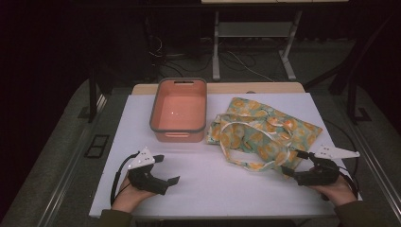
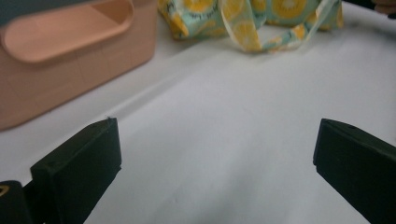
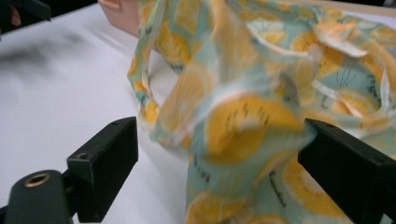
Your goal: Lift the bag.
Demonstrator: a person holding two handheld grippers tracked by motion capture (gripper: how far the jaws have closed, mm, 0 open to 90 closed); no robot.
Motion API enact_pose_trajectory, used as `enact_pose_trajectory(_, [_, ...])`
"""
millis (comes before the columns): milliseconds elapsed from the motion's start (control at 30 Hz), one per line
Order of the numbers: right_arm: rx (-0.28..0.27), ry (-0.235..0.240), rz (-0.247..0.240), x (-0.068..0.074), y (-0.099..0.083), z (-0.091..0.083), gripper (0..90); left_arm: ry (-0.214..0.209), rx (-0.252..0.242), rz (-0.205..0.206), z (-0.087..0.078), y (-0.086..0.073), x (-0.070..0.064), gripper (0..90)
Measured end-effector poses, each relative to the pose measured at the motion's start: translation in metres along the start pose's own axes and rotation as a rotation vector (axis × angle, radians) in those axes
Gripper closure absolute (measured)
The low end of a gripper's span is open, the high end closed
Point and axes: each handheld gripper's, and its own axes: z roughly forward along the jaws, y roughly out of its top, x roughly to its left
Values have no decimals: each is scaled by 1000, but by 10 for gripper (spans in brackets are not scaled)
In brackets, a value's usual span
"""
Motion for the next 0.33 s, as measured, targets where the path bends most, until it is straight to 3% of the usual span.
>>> enact_pose_trajectory(333, [26, 2, -18, 3, -1, 5, 119, -6, -9, 0, -1, -1, 0, 0])
